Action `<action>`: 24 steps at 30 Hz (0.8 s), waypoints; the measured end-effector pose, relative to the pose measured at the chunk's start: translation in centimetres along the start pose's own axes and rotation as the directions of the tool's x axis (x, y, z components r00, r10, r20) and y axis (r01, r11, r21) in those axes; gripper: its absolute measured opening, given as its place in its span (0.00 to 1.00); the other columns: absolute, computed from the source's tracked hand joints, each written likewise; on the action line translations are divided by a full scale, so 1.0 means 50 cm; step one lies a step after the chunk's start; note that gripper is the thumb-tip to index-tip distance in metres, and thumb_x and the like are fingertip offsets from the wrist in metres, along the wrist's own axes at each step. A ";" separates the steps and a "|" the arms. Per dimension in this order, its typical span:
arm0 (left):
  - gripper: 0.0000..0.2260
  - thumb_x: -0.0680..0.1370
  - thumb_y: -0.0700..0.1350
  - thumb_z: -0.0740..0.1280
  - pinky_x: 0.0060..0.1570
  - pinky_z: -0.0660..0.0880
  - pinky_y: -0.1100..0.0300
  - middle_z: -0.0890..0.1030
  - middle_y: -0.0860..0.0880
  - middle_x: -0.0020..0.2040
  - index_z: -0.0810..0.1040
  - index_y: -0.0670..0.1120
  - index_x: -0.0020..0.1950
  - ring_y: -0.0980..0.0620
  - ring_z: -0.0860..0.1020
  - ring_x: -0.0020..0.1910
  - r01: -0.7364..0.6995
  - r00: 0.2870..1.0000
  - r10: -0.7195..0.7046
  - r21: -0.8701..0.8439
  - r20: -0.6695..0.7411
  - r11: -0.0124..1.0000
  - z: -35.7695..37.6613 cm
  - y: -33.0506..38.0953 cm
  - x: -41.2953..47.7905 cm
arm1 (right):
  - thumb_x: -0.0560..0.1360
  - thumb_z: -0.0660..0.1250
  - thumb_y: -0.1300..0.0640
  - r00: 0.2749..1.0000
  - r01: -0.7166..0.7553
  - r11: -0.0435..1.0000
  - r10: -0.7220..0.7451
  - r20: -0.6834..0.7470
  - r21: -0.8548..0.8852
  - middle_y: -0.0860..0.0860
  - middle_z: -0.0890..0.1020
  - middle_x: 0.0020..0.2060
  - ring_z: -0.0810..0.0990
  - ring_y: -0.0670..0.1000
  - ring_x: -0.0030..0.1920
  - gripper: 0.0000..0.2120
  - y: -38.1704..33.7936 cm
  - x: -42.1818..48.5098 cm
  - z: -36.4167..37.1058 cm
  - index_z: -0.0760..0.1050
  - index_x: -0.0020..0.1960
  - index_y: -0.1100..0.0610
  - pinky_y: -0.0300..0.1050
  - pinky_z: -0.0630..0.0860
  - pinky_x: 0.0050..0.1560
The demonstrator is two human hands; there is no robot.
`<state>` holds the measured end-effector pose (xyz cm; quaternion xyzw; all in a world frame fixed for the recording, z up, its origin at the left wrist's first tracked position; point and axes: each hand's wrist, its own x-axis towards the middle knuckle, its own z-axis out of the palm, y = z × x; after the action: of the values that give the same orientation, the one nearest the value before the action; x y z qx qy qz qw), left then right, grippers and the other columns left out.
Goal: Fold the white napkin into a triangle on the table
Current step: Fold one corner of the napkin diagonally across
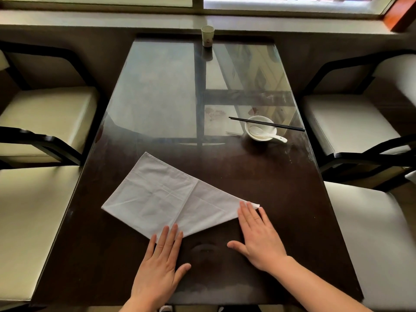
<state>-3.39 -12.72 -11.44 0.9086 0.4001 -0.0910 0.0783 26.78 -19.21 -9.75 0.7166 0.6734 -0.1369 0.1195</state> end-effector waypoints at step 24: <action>0.29 0.79 0.55 0.65 0.65 0.67 0.40 0.71 0.38 0.69 0.64 0.43 0.76 0.36 0.68 0.67 0.720 0.671 -0.739 -0.286 0.054 0.632 -0.127 -0.235 0.128 | 0.76 0.71 0.49 0.718 -0.571 0.503 0.690 0.096 0.649 0.53 0.84 0.54 0.81 0.57 0.57 0.16 0.062 0.093 -0.062 0.79 0.61 0.55 0.52 0.77 0.57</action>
<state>-7.19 1.06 -7.54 0.6505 0.7441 -0.0252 0.1503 30.26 -13.98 -8.58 0.9166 0.2831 -0.2399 -0.1490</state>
